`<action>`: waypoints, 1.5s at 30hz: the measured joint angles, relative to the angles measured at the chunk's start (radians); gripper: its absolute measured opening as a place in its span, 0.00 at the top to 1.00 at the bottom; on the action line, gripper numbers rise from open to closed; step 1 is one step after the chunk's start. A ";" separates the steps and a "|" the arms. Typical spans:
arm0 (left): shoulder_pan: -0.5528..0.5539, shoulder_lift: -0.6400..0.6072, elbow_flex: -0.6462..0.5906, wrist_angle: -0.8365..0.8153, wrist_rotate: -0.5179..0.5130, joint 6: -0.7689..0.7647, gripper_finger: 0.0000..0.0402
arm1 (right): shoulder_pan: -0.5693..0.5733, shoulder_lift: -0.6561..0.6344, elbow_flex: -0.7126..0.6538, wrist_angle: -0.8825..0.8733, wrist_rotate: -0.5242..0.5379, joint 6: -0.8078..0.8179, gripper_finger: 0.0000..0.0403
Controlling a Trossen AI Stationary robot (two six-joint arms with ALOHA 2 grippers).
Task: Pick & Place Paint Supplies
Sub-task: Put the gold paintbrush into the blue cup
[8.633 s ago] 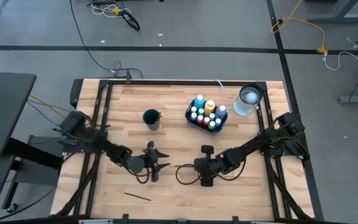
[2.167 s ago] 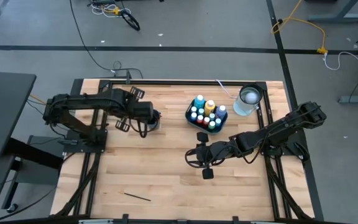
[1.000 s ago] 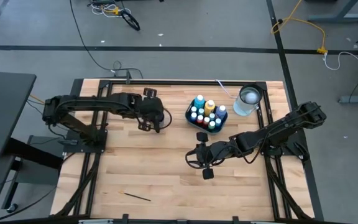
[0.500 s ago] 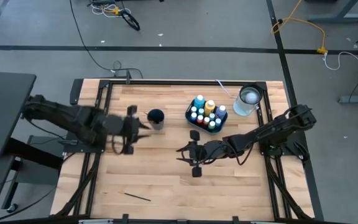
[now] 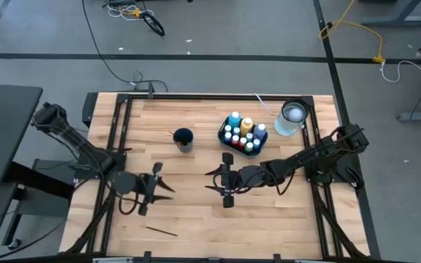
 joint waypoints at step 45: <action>-0.336 0.748 -0.011 0.431 -0.084 -0.348 0.82 | -0.062 0.000 0.000 -0.012 -0.003 0.056 0.50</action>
